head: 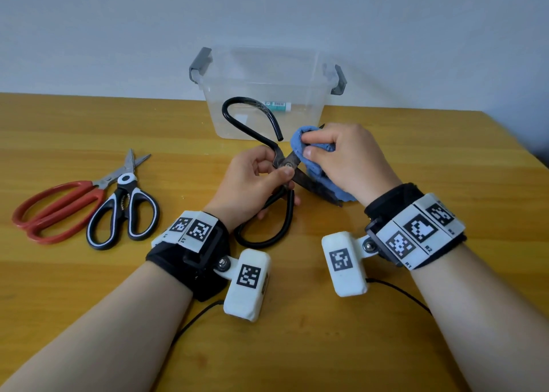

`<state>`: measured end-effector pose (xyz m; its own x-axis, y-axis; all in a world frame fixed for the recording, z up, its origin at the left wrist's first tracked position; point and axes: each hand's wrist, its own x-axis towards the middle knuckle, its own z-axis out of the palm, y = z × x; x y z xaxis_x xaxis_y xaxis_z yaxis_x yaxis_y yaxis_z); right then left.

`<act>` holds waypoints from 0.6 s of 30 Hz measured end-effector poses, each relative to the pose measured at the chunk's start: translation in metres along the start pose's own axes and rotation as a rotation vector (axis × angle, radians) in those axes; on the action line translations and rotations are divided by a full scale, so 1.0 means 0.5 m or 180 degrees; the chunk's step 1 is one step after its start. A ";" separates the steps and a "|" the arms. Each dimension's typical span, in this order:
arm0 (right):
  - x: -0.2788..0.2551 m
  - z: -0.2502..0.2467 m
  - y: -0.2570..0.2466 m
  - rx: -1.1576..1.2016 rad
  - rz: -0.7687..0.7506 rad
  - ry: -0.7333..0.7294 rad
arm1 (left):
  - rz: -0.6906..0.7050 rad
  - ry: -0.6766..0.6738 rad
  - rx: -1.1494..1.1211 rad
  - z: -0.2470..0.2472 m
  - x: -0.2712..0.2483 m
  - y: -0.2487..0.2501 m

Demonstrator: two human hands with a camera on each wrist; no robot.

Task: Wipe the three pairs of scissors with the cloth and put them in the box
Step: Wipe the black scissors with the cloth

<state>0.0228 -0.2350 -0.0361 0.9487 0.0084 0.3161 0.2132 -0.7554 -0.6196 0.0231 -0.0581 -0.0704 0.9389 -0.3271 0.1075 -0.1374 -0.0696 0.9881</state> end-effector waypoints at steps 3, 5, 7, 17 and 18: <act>0.003 -0.022 0.020 0.0044 0.0052 0.0236 | -0.0018 -0.0089 -0.0041 0.001 -0.002 0.003; 0.004 -0.036 0.033 0.0174 0.0116 0.0417 | -0.0020 -0.0131 -0.0088 0.001 -0.003 0.003; 0.005 -0.045 0.037 0.0193 0.0238 0.0542 | -0.0008 -0.0092 -0.0100 0.002 -0.002 0.004; -0.005 -0.084 -0.021 0.0230 0.0178 0.0230 | -0.0094 0.0529 -0.0538 0.005 0.001 0.007; -0.005 -0.085 -0.026 0.0122 0.0144 0.0156 | -0.0096 0.0537 -0.0546 0.004 0.001 0.007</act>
<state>0.0079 -0.2527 0.0018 0.9452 -0.0580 0.3214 0.1800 -0.7287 -0.6607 0.0225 -0.0605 -0.0671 0.9832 -0.1641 0.0804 -0.0664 0.0890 0.9938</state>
